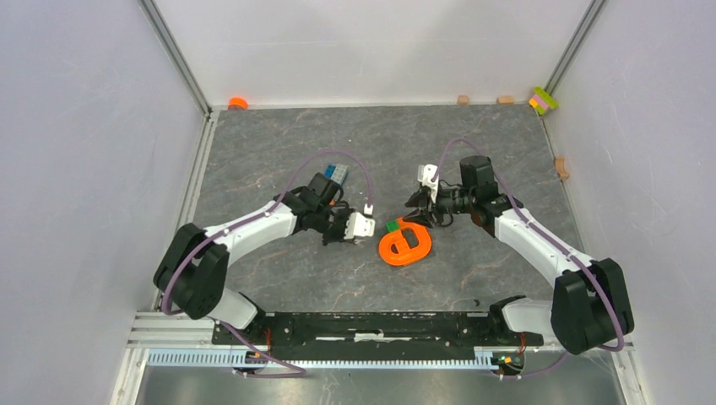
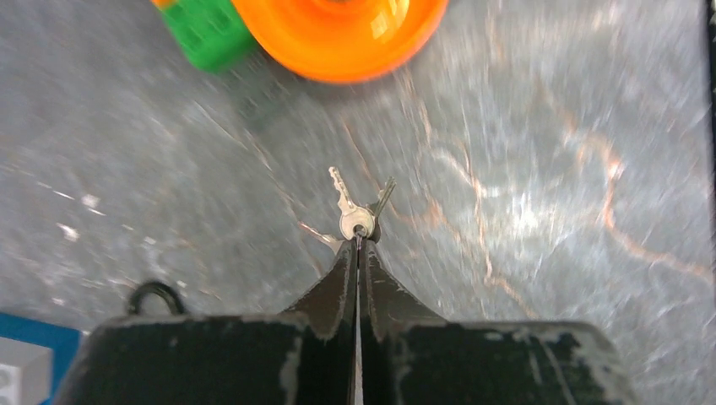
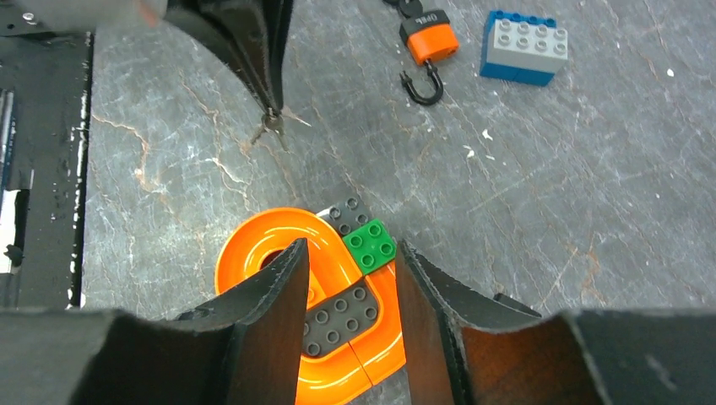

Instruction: Unlock with the key

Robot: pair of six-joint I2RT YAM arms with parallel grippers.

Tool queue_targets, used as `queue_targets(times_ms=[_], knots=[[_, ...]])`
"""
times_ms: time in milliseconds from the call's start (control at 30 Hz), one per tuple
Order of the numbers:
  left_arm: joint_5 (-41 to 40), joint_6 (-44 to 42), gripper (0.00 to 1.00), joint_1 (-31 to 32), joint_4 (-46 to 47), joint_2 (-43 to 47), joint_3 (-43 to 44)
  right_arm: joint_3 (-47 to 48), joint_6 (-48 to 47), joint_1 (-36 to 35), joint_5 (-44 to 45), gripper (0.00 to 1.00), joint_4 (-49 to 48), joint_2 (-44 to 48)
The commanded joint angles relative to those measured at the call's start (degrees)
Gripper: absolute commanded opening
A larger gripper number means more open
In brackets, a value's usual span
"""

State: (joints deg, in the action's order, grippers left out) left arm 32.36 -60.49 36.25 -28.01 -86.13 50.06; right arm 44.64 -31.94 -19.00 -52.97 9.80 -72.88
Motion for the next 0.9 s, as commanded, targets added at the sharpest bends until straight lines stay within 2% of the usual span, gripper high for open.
queue_targets(times_ms=[0, 133, 400, 533, 667, 867], knots=[[13.9, 19.1, 0.02, -2.2, 8.2, 4.5, 4.6, -0.8, 3.8, 0.0, -6.3, 0.47, -7.8, 0.7], [20.8, 34.6, 0.02, -4.8, 18.8, 5.3, 4.5, 0.6, 4.1, -0.3, -10.7, 0.47, -9.4, -0.5], [25.8, 52.1, 0.02, -5.3, 34.0, 6.0, 1.6, 0.4, -0.2, -1.9, -14.4, 0.48, -7.9, 3.5], [29.6, 62.4, 0.02, -5.3, 41.3, 4.5, 0.7, 1.2, -3.2, -3.9, -11.2, 0.47, -5.3, 5.2], [30.4, 63.4, 0.02, -5.4, 42.2, 4.0, 0.1, 3.3, -8.8, -5.6, -7.5, 0.4, -0.3, 5.8], [31.1, 62.5, 0.02, -5.3, 42.2, 4.6, -1.1, 4.5, -9.4, -7.1, -2.7, 0.39, -0.2, 6.0]])
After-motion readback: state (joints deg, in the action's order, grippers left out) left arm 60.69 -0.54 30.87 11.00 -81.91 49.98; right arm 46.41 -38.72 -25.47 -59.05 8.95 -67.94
